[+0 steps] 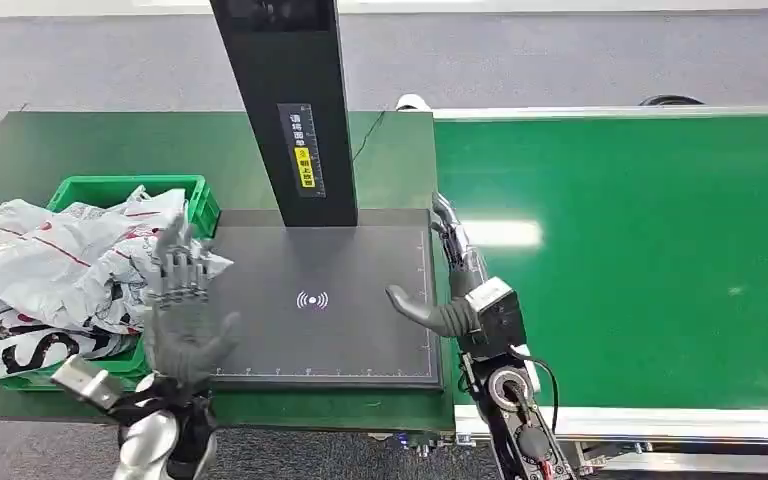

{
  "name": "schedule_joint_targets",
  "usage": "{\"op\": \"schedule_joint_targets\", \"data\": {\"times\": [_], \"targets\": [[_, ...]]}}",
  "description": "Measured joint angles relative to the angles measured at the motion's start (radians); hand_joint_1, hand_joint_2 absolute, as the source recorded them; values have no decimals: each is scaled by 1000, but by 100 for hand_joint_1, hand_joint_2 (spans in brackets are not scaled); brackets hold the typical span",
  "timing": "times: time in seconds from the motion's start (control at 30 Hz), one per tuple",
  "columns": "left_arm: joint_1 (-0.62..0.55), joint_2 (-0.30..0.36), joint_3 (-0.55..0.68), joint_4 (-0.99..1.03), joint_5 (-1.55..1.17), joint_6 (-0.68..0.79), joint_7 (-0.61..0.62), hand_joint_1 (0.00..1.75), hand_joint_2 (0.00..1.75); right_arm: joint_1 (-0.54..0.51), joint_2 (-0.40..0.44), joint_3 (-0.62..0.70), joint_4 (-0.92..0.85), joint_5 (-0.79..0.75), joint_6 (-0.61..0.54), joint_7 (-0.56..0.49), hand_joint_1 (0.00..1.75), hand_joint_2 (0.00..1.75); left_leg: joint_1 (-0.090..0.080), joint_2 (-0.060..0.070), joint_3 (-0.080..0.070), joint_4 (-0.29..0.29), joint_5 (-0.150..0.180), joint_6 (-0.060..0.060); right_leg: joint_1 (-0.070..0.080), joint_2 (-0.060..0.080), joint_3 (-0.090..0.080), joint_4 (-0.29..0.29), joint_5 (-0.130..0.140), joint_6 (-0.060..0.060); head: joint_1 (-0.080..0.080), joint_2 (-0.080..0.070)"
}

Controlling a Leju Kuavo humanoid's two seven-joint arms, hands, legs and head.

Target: Moved the parcel from conveyor to table for the left to box.

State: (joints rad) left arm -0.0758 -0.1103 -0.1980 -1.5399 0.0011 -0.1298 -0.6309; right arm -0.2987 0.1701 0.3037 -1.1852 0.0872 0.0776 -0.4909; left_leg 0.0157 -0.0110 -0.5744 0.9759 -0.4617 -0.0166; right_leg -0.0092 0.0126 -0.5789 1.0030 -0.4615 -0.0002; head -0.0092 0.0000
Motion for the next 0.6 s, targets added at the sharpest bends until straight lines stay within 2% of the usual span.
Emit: {"op": "schedule_joint_targets", "data": {"times": [0.07, 0.3, 0.6], "targets": [[-6, -5, -23, 57, -13, -30, 13, 0, 175, 13, 0, 1, 13, -51, 31, 16, 0, 175, 0, 0, 0, 0, 0, 0, 0, 0, 0, 0, 0, 0, 0, 0], [-24, -32, -53, 196, -17, -56, 90, 0, 175, 47, -1, 2, 27, -63, 9, 40, 0, 175, 0, 0, 0, 0, 0, 0, 0, 0, -1, 0, 0, 0, 0, 0], [-28, -53, -56, 258, -47, -49, 127, 0, 175, 75, -3, 0, 21, -52, -40, 86, 0, 175, 0, 0, -1, 0, 0, 0, 0, 0, -1, 0, 0, 0, 0, 0]]}}
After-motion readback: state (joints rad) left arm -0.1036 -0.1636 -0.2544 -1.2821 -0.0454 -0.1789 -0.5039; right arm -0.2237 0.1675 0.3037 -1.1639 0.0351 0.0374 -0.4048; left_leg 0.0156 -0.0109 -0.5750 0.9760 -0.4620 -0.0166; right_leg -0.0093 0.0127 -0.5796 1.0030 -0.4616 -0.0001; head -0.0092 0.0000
